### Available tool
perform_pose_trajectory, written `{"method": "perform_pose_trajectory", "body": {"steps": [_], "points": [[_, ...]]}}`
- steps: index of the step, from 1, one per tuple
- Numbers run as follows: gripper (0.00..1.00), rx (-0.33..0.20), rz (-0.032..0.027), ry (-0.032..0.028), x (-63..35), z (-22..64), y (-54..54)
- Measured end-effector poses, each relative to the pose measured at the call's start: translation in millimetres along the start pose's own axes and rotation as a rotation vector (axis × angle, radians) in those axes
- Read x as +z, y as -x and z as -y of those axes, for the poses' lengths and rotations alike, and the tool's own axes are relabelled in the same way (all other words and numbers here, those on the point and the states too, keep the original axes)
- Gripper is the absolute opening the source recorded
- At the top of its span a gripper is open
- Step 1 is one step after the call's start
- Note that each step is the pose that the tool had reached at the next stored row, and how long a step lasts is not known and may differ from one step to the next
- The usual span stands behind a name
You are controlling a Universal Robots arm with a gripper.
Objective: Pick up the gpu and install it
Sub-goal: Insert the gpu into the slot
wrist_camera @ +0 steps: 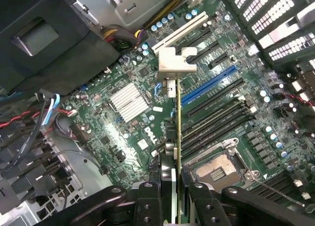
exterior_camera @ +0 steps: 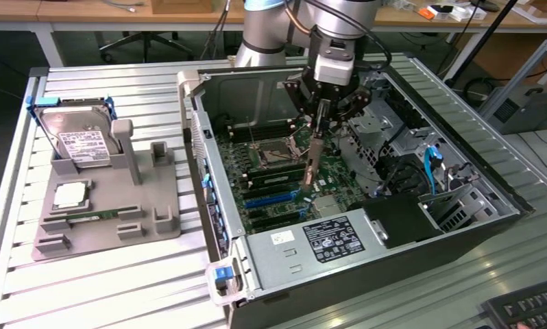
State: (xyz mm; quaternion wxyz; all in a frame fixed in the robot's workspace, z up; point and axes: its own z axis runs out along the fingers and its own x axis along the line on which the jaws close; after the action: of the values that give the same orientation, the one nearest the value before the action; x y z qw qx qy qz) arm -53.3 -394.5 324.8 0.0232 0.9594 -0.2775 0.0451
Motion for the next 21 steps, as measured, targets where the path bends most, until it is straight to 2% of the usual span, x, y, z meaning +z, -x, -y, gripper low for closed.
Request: {"method": "perform_pose_trajectory", "body": {"steps": [13,18,20,21], "points": [[0.27,-0.141,-0.0107,-0.0011,1.6,0.0,0.2],[0.27,-0.195,-0.0134,-0.0045,1.9,0.0,0.2],[0.27,-0.197,-0.0138,-0.004,2.0,0.0,0.2],[0.27,-0.182,-0.0134,-0.0028,2.3,0.1,0.3]]}}
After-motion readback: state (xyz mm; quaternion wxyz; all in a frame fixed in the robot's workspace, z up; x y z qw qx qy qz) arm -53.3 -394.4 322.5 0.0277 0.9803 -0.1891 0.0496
